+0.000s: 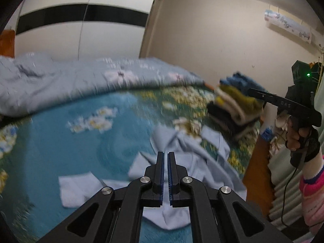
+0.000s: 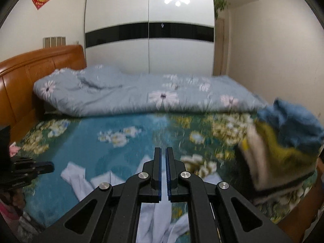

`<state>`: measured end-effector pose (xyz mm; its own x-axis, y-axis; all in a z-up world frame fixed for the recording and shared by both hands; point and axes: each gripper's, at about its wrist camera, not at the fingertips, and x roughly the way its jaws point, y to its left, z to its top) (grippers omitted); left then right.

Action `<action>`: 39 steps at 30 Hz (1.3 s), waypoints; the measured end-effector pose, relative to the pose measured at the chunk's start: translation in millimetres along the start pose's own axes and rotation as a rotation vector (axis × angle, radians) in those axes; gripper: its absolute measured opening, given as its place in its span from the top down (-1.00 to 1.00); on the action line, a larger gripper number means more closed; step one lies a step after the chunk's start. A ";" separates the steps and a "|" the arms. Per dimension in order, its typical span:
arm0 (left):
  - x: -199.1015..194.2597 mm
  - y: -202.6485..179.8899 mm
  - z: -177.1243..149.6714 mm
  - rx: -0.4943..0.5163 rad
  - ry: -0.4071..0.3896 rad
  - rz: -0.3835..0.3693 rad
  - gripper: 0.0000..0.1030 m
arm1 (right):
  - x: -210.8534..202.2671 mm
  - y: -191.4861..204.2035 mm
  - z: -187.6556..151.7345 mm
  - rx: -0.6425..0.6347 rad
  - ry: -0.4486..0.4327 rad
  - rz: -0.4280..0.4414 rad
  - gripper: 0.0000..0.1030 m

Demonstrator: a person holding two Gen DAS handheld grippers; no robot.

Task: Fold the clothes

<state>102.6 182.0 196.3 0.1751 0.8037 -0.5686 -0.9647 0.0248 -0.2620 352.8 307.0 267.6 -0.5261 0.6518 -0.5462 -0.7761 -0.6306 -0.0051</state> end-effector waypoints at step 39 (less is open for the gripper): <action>64.3 -11.6 -111.5 0.033 0.261 0.033 -0.01 | 74.2 -38.5 -182.2 0.244 0.452 0.130 0.92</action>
<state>146.9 167.1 75.8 0.1837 0.6237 -0.7598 -0.9760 0.0240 -0.2163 407.0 302.9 74.7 -0.4627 0.2945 -0.8362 -0.8012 -0.5427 0.2522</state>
